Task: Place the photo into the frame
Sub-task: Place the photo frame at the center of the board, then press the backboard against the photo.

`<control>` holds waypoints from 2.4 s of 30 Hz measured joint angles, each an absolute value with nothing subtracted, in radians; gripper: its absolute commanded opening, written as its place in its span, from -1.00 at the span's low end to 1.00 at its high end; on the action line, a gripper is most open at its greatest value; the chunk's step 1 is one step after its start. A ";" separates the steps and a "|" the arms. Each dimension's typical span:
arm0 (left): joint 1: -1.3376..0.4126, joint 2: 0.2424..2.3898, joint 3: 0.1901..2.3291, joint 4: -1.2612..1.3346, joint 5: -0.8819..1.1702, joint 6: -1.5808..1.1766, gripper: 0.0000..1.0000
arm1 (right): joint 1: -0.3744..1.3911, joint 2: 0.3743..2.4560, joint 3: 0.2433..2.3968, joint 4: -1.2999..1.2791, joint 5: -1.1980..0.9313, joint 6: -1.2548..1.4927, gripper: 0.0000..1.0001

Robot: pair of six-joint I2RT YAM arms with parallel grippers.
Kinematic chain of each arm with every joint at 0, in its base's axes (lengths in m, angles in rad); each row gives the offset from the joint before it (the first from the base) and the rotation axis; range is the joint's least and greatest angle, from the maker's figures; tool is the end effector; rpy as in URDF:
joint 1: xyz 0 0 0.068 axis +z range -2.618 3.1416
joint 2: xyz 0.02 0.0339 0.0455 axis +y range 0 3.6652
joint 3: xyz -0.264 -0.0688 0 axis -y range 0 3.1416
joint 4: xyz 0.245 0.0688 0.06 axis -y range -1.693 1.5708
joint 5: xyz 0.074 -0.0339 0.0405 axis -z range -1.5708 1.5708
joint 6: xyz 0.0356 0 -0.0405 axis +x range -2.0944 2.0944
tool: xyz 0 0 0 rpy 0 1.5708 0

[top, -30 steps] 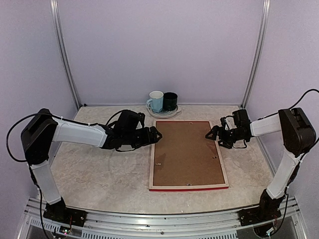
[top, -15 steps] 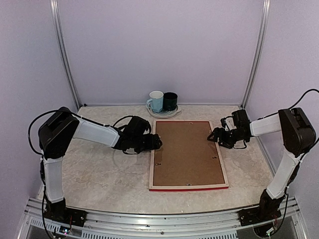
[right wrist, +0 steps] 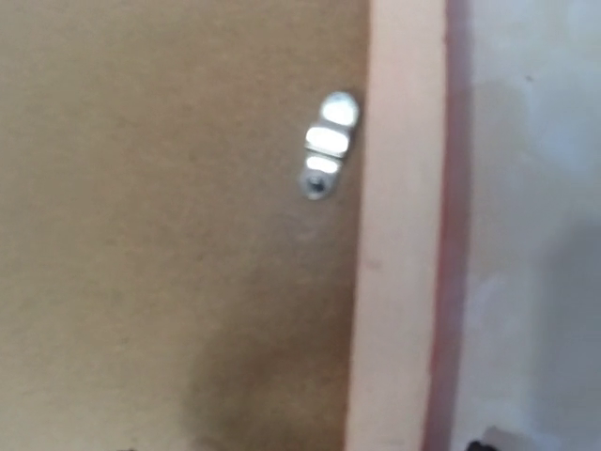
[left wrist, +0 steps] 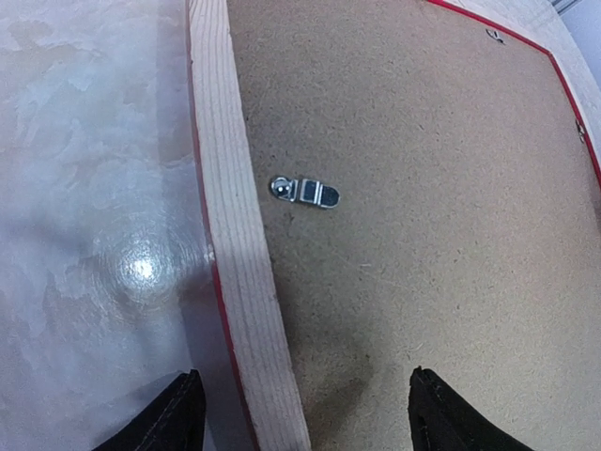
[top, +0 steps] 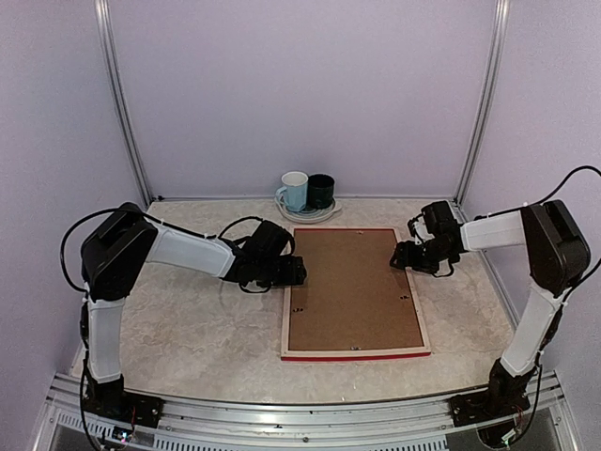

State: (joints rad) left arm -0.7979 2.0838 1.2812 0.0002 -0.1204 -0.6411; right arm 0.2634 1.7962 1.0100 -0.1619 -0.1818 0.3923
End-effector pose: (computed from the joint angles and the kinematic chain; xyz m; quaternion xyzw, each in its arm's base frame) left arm 0.3095 -0.3113 0.1304 0.0500 0.9243 -0.2046 0.3182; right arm 0.3441 0.0995 0.1513 0.0333 0.9478 0.1800 0.2610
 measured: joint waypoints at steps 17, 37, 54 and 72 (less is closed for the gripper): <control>-0.818 2.097 1.295 -0.034 -0.163 -0.598 0.11 | 0.344 1.842 1.048 -0.199 -0.002 0.334 0.45; -0.896 1.939 1.056 0.020 -0.178 -0.595 0.07 | 0.427 1.742 0.915 -0.152 0.019 0.332 0.27; -0.850 1.787 1.074 -0.120 -0.217 -0.602 0.39 | 0.476 1.645 1.019 -0.358 0.084 0.318 0.75; -0.697 2.140 1.430 -0.189 -0.266 -0.454 0.51 | 0.430 1.964 1.354 -0.421 0.218 0.252 0.98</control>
